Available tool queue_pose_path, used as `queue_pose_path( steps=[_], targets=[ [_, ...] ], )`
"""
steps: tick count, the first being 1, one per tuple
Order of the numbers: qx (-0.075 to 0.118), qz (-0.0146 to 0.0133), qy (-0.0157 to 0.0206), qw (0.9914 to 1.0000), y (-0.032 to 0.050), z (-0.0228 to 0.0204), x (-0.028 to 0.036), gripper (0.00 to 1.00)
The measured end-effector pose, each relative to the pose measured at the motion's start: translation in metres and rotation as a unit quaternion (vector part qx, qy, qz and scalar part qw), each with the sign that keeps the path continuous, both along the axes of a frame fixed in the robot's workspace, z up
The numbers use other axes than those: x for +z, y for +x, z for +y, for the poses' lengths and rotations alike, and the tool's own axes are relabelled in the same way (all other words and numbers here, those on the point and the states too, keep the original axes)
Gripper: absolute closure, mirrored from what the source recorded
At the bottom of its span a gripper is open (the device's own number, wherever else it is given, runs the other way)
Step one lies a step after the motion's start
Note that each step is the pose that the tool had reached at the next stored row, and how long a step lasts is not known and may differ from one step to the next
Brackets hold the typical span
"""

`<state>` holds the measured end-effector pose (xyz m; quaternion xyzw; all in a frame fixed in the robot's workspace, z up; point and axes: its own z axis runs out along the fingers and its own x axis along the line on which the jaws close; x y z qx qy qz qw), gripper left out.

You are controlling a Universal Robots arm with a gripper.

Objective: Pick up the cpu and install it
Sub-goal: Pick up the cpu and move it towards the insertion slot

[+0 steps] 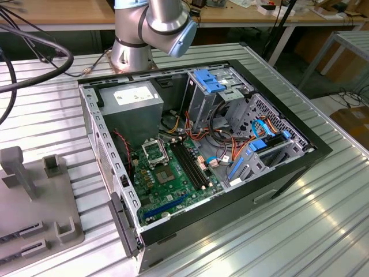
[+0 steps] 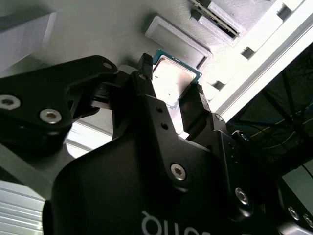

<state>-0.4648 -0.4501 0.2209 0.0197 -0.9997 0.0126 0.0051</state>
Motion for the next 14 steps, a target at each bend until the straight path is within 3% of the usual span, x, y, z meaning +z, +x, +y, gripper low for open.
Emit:
queue_pose_path(
  steps=[14],
  targets=[
    [0.000,0.0001,0.0001,1.00000,0.0000,0.0000,0.0068,0.53]
  ],
)
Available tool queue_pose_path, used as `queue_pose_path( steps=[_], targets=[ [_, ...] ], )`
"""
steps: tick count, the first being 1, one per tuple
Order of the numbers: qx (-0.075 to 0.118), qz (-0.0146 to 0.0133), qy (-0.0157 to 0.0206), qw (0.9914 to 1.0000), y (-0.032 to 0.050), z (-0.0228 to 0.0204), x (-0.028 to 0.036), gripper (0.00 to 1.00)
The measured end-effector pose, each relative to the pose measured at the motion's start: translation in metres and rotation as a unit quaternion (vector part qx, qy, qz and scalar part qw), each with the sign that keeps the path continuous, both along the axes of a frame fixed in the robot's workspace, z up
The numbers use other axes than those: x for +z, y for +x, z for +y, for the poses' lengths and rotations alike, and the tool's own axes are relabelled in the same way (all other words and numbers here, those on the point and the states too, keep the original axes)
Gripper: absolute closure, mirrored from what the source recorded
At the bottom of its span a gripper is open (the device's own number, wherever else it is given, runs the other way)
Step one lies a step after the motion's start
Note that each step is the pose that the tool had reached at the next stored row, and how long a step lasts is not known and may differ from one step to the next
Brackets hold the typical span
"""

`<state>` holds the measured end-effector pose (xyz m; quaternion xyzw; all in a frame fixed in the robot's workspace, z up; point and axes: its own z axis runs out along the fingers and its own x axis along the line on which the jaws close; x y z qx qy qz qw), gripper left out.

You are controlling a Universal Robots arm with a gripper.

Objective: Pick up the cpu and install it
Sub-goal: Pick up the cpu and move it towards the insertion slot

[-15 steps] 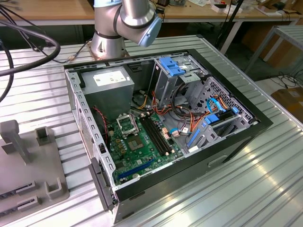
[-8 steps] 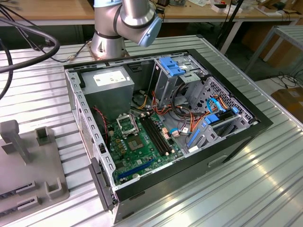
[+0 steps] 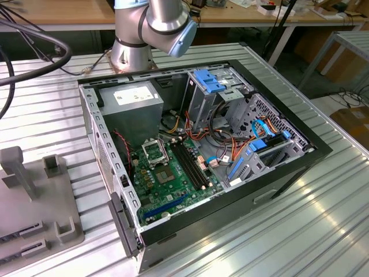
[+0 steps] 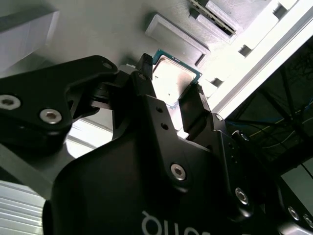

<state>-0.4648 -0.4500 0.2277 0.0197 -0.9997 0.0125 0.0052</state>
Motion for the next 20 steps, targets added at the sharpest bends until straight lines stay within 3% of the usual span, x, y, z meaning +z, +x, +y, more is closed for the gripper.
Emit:
queue_pose_path(
  steps=[20],
  targets=[
    [0.000,0.0002,0.0000,1.00000,0.0001,0.0000,0.0098,0.53]
  ],
)
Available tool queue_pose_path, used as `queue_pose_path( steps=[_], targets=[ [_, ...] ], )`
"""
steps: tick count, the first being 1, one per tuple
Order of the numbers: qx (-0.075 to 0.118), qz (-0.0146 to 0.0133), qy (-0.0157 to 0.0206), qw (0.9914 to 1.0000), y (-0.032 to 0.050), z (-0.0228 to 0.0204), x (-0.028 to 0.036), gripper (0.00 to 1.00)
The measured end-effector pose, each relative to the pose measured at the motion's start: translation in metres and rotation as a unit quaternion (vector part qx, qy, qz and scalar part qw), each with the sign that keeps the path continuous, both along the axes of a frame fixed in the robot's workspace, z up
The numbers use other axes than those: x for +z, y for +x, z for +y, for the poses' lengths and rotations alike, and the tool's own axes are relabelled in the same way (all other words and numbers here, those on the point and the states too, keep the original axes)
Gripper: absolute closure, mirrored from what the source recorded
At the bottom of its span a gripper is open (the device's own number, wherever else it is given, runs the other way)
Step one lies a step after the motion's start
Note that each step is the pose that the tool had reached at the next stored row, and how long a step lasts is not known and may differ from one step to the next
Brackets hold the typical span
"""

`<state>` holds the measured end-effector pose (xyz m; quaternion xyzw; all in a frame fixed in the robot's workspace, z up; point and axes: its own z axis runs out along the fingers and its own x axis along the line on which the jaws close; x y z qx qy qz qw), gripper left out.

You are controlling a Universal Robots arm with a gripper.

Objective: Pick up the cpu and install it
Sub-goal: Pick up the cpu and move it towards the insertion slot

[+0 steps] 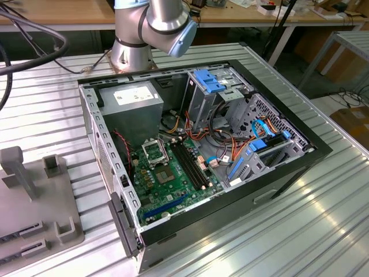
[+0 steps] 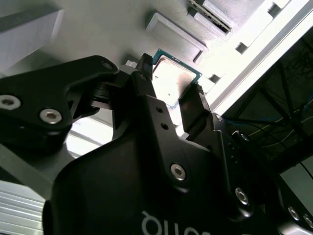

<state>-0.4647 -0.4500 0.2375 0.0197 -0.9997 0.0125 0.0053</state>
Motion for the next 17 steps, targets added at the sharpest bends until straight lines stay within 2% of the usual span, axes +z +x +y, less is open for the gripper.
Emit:
queue_pose_path(
  steps=[17],
  targets=[
    [0.000,0.0001,0.0000,1.00000,0.0000,0.0000,0.0109,0.53]
  ],
)
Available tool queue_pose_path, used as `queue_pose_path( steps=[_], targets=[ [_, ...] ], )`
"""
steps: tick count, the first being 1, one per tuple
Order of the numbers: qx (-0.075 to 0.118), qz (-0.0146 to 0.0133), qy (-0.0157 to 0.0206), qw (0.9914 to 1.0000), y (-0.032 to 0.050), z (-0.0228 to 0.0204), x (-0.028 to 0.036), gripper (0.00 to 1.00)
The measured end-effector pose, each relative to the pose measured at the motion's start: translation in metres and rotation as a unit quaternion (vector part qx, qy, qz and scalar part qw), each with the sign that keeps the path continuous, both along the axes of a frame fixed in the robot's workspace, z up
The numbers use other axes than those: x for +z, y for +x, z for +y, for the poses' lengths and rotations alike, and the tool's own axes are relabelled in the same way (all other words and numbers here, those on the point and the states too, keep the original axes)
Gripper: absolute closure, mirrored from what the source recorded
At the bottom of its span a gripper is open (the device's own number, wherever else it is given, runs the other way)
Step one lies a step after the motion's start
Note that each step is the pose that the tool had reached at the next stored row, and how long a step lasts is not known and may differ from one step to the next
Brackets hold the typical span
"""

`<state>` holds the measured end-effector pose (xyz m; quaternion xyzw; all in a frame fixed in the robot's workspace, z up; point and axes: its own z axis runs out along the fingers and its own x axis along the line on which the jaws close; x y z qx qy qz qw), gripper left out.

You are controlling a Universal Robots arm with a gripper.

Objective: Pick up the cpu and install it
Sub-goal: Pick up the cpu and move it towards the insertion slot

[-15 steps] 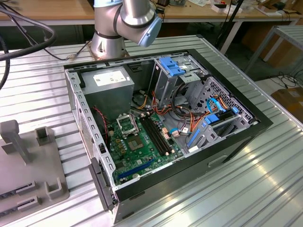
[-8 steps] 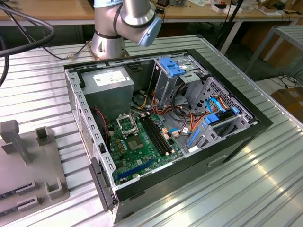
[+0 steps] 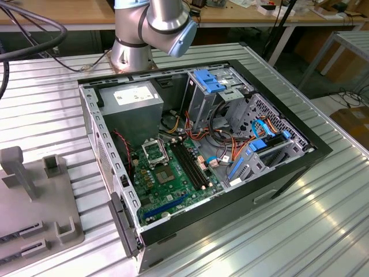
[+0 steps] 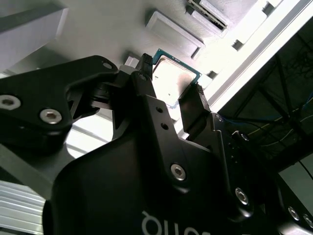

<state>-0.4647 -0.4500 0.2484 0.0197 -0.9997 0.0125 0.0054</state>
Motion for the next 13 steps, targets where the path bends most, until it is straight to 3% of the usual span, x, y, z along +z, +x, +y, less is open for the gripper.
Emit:
queue_pose_path(
  steps=[13],
  targets=[
    [0.000,0.0012,0.0000,1.00000,0.0003,0.0000,0.0105,0.53]
  ],
)
